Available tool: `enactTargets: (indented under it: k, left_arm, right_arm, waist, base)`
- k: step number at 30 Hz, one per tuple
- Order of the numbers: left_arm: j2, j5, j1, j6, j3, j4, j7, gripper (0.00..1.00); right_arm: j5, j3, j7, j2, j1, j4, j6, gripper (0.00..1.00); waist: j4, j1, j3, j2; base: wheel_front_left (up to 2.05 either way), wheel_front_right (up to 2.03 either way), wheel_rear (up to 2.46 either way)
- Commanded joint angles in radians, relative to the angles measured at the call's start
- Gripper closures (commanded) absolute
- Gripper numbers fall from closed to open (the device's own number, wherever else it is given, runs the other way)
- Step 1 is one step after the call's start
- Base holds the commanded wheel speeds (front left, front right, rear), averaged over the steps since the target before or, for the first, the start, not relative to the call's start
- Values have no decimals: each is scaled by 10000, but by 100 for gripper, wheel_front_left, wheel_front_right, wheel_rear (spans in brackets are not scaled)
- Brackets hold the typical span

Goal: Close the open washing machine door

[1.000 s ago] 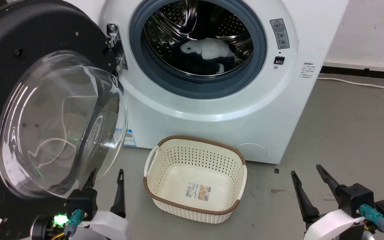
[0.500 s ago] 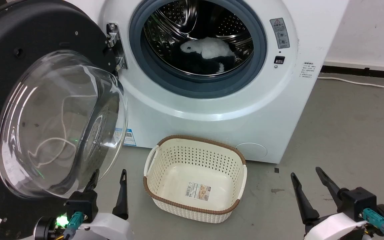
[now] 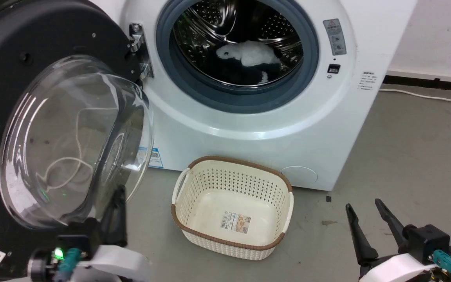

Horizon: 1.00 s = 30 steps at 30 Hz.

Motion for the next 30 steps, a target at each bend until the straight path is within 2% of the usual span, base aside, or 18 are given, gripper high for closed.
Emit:
enactTargets:
  k: [1, 8, 10, 11, 12, 13, 14, 16, 17, 18, 26, 30]
  left_arm:
    - [5, -123, -168, -79, 142, -234, -115, 100]
    - [-7, -632, -607, 62, 925, -1097, -241, 100]
    - [-8, -892, -877, 137, 1551, -1488, -304, 100]
    - [-8, -892, -877, 137, 1551, -1488, -304, 100]
    - [-8, -1094, -1076, 164, 2084, -1693, -346, 100]
    - [-8, -1094, -1076, 164, 2084, -1693, -346, 100]
    - [-8, -1250, -1245, 139, 2630, -1794, -388, 100]
    - [-8, -1328, -1330, 137, 2923, -1835, -409, 100]
    - [-9, -1480, -1514, 123, 3526, -1882, -451, 100]
    - [-9, -1480, -1514, 123, 3526, -1882, -451, 100]
    - [76, -1660, -2066, -199, 5644, -1223, -618, 100]
    - [494, -1552, -1911, -325, 5887, -265, -360, 100]
  right_arm:
    - [131, -11, -120, -3, 161, 36, 2, 0]
    - [299, -37, -245, -3, 202, 103, 3, 0]
    - [369, -39, -308, -4, 215, 155, 3, 0]
    - [369, -39, -308, -4, 215, 155, 3, 0]
    - [413, -48, -350, -4, 222, 192, 3, 0]
    - [413, -48, -350, -4, 222, 192, 3, 0]
    - [464, -68, -391, -4, 235, 235, 3, 0]
    - [486, -62, -412, -4, 237, 259, 3, 0]
    - [531, -62, -454, -4, 239, 300, 3, 0]
    - [531, -62, -454, -4, 239, 300, 3, 0]
    - [694, -76, -621, -5, 225, 401, 4, 0]
    - [786, -96, -704, -5, 213, 441, 4, 0]
  waist:
    - [64, 0, 20, -1]
    - [333, 0, 73, -1]
    - [495, 0, 94, -1]
    - [495, 0, 94, -1]
    - [610, 0, 107, -1]
    - [610, 0, 107, -1]
    - [744, 0, 116, -1]
    - [797, 0, 123, -1]
    - [912, 0, 140, -1]
    - [912, 0, 140, -1]
    - [1274, 0, 289, -1]
    - [1382, 0, 395, -1]
  base:
    - [0, 0, 0]
    - [0, 0, 0]
    - [0, 0, 0]
    - [0, 0, 0]
    - [0, 0, 0]
    - [0, 0, 0]
    - [0, 0, 0]
    - [0, 0, 0]
    - [0, 0, 0]
    - [0, 0, 0]
    - [0, 0, 0]
    - [0, 0, 0]
